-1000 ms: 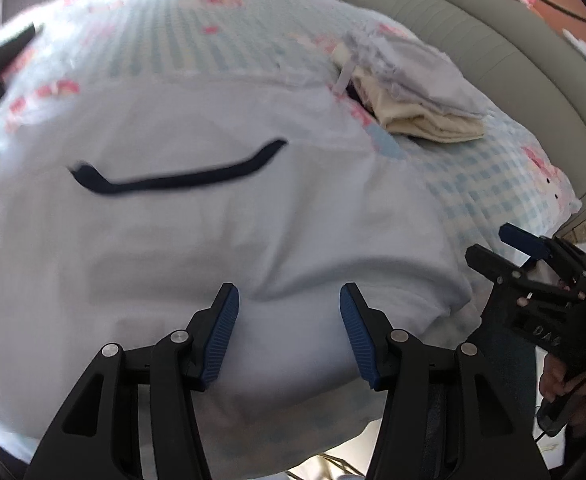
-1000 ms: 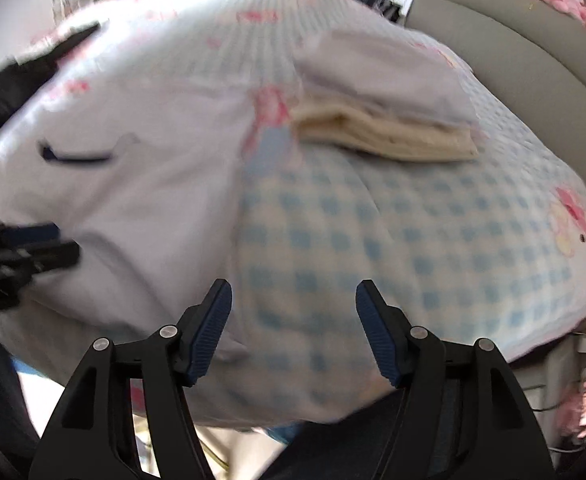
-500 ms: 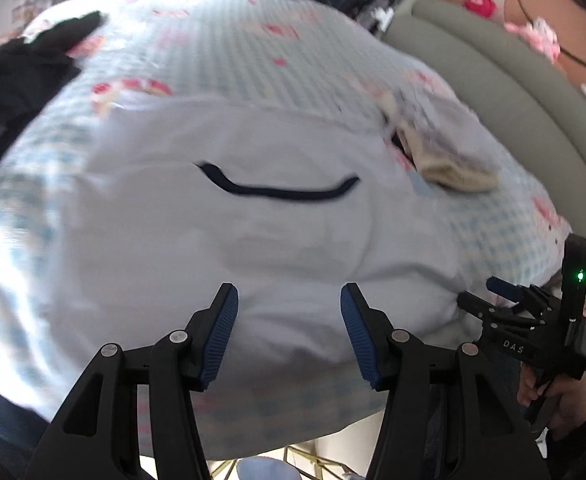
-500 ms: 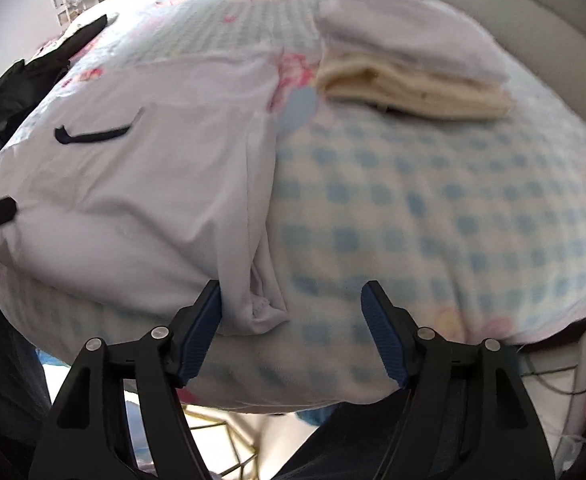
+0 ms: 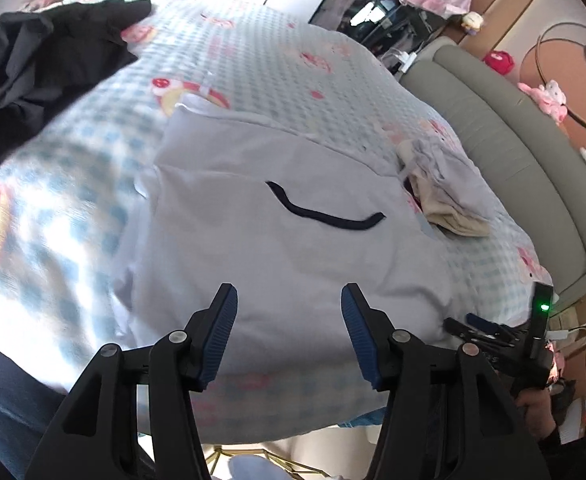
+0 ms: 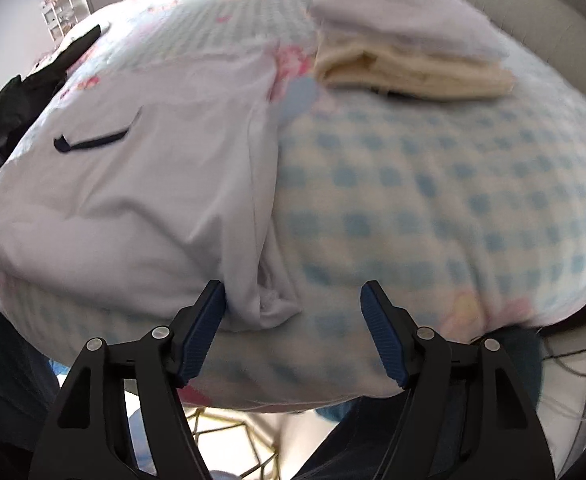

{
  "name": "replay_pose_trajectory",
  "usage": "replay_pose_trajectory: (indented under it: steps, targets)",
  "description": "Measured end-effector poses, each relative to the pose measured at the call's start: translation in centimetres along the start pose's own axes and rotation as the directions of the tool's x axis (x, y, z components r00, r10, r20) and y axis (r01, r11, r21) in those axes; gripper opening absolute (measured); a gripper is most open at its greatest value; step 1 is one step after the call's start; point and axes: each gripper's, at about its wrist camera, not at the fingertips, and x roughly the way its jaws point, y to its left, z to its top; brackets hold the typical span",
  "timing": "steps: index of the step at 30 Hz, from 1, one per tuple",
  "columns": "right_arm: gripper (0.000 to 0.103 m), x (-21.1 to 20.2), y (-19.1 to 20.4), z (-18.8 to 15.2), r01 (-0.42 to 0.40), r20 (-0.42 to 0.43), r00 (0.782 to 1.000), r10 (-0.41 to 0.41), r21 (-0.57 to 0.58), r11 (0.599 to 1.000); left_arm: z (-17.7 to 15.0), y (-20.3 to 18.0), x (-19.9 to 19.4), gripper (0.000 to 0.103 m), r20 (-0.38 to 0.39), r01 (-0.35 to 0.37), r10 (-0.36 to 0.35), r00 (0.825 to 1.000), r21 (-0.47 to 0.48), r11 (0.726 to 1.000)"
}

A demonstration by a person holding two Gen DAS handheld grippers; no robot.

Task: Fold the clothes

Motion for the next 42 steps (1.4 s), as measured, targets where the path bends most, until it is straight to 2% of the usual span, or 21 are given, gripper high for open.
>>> replay_pose_trajectory:
  steps: [3, 5, 8, 9, 12, 15, 17, 19, 20, 21, 23, 25, 28, 29, 30, 32, 36, 38, 41, 42]
  targets:
    - [0.071, -0.3, 0.0, 0.2, -0.038, 0.017, 0.999, 0.037, 0.017, 0.999, -0.7, 1.0, 1.7, 0.057, -0.073, -0.026, 0.025, 0.997, -0.011, 1.0]
    - [0.071, 0.5, 0.1, 0.2, -0.037, -0.016, 0.999, 0.037, 0.014, 0.999, -1.3, 0.8, 2.9, 0.057, -0.108, -0.059, 0.062, 0.992, 0.032, 0.998]
    - [0.072, 2.3, 0.3, -0.5, -0.02, -0.057, 0.998, 0.02, 0.01, 1.0, -1.0, 0.5, 2.4, 0.057, -0.091, -0.091, 0.097, 0.991, 0.07, 0.993]
    - [0.075, 2.5, 0.2, -0.6, -0.02, -0.053, 0.998, 0.021, 0.016, 1.0, -0.8, 0.9, 2.0, 0.057, -0.079, -0.101, 0.105, 0.991, 0.057, 0.993]
    - [0.076, 2.0, 0.5, -0.9, -0.014, -0.051, 0.999, 0.015, 0.013, 1.0, -0.1, 3.0, 0.8, 0.057, -0.054, -0.122, 0.121, 0.991, -0.012, 0.992]
    - [0.075, 2.0, 0.0, -0.4, -0.001, -0.035, 0.999, 0.002, 0.029, 1.0, 0.3, 4.6, -0.7, 0.057, -0.028, -0.177, 0.176, 0.984, -0.06, 0.982]
    - [0.071, 0.7, 0.1, -0.2, 0.004, 0.003, 1.0, -0.005, 0.052, 0.999, 0.2, 5.3, -1.7, 0.057, -0.002, -0.115, 0.115, 0.993, -0.094, 0.989]
    - [0.07, -0.5, 0.7, 0.1, -0.001, 0.051, 0.999, -0.002, 0.061, 0.998, -0.1, 5.7, -2.2, 0.057, 0.015, -0.031, 0.033, 0.999, -0.13, 0.991]
    - [0.07, -1.0, 1.4, 0.2, -0.012, 0.073, 0.997, 0.008, 0.047, 0.999, -0.5, 5.6, -2.0, 0.057, 0.005, -0.012, 0.013, 1.0, -0.13, 0.991]
    - [0.069, -1.5, 2.1, 0.3, -0.023, 0.096, 0.995, 0.019, 0.032, 0.999, -0.8, 5.4, -1.5, 0.057, -0.016, -0.016, 0.014, 1.0, -0.118, 0.993]
    - [0.07, -2.4, 3.4, 0.3, -0.044, 0.126, 0.991, 0.044, -0.001, 0.999, -1.5, 4.8, 0.3, 0.057, -0.087, -0.075, 0.068, 0.994, -0.077, 0.994]
    - [0.07, -1.9, 5.1, 0.3, -0.067, 0.114, 0.991, 0.073, -0.055, 0.996, -2.0, 4.7, 0.9, 0.057, -0.112, -0.11, 0.103, 0.988, -0.053, 0.993]
    - [0.07, -0.4, 5.7, -0.2, -0.045, 0.064, 0.997, 0.052, -0.105, 0.993, -1.8, 5.5, 0.3, 0.058, -0.103, -0.165, 0.157, 0.982, -0.067, 0.984]
    - [0.069, -0.1, 5.4, -0.6, -0.033, 0.05, 0.998, 0.039, -0.104, 0.994, -1.6, 6.0, 0.1, 0.058, -0.105, -0.212, 0.204, 0.973, -0.066, 0.975]
    - [0.07, 0.4, 4.7, -0.6, -0.034, 0.036, 0.999, 0.038, -0.083, 0.996, -1.4, 6.4, -0.2, 0.061, -0.103, -0.211, 0.203, 0.974, -0.076, 0.974]
    - [0.07, 0.9, 3.0, -0.7, -0.031, 0.013, 0.999, 0.032, -0.025, 0.999, -1.1, 7.0, -0.9, 0.059, -0.09, -0.196, 0.187, 0.978, -0.095, 0.976]
    - [0.07, 0.3, 0.3, -0.5, 0.014, 0.012, 1.0, -0.015, 0.069, 0.998, -1.0, 5.4, -2.1, 0.059, -0.054, -0.083, 0.08, 0.995, -0.051, 0.995]
    - [0.07, -0.1, -0.2, -0.5, 0.019, 0.018, 1.0, -0.02, 0.086, 0.996, -1.2, 4.8, -1.3, 0.059, -0.069, -0.111, 0.109, 0.992, -0.018, 0.994]
    - [0.07, 0.1, -0.1, -0.4, 0.017, 0.003, 1.0, -0.017, 0.067, 0.998, -1.6, 5.9, 0.4, 0.06, -0.129, -0.207, 0.202, 0.971, -0.026, 0.978]
    - [0.07, 0.3, -0.1, -0.5, 0.028, -0.013, 1.0, -0.028, 0.055, 0.998, -1.5, 6.4, 0.6, 0.061, -0.138, -0.218, 0.209, 0.968, -0.05, 0.975]
